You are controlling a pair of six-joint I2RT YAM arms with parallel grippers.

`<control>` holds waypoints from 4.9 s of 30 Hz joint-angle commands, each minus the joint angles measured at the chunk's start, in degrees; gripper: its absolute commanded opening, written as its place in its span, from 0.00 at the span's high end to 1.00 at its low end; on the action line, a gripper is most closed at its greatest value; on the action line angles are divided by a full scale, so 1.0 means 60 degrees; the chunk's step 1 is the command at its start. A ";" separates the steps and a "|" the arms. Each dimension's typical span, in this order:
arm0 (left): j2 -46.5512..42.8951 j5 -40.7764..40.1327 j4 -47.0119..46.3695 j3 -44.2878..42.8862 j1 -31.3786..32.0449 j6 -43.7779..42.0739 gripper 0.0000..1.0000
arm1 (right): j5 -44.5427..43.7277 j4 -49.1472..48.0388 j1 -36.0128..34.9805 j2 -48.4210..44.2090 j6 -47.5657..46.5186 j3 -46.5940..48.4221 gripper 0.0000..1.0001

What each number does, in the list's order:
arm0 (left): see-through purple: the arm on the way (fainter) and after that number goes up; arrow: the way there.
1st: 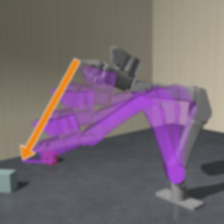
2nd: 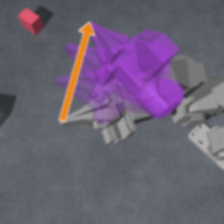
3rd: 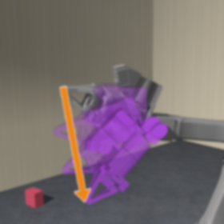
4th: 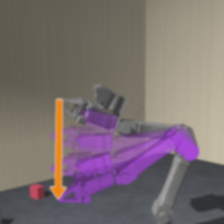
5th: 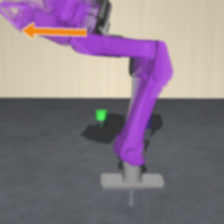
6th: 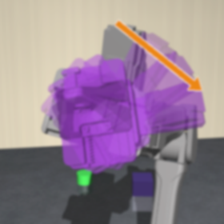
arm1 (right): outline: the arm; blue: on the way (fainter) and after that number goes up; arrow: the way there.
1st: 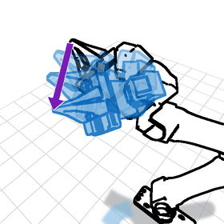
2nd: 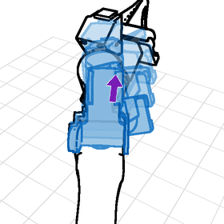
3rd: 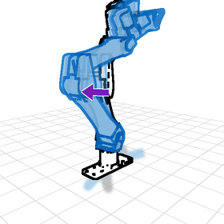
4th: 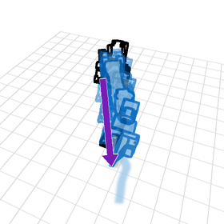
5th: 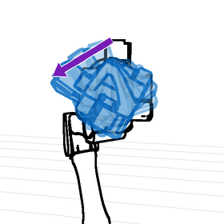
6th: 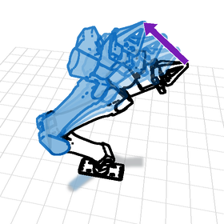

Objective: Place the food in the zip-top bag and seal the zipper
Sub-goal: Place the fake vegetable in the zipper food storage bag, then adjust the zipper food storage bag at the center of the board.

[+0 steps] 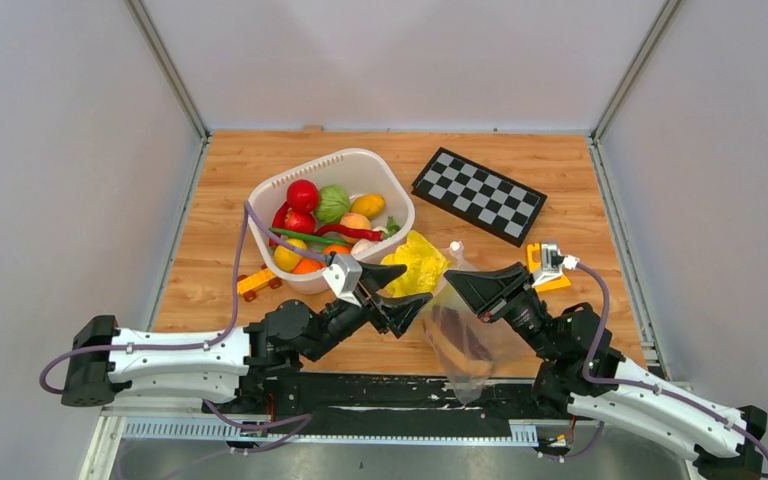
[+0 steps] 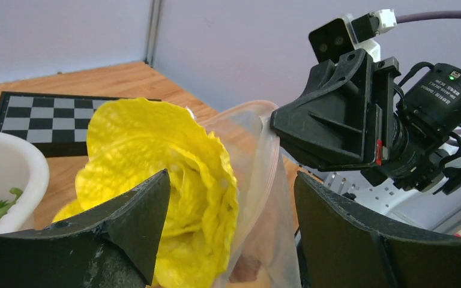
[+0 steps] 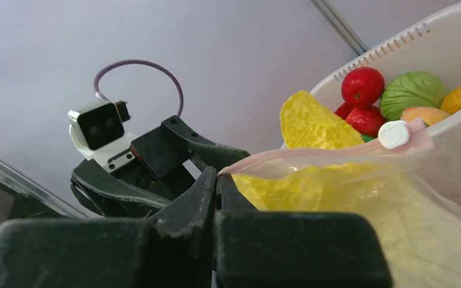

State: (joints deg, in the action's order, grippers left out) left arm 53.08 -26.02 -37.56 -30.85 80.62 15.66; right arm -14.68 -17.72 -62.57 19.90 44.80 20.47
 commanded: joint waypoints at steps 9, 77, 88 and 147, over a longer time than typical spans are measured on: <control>-0.0046 0.0460 0.3684 -0.1360 -0.0512 -0.0225 0.16 | 0.0832 0.0304 -0.0046 -0.0754 -0.1216 0.0384 1.00; -0.0049 0.6283 0.7704 -0.3856 -0.2160 -0.0615 0.09 | 0.3375 0.2220 -0.0046 -0.1256 -0.4835 0.0576 1.00; 0.0461 0.3023 0.9214 -0.3355 -0.2172 -0.0846 0.11 | 0.3584 0.2047 -0.0046 -0.1249 -0.4755 0.0588 1.00; -0.0896 0.3650 0.3418 -0.1174 -0.3442 0.1904 1.00 | -0.0438 0.4286 -0.0046 0.0131 -0.3498 0.2593 1.00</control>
State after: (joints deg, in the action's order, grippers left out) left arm 47.66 -3.66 -12.67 -34.46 60.01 27.75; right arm -21.61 13.91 -62.76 23.22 23.29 34.94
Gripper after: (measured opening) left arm 0.008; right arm 0.012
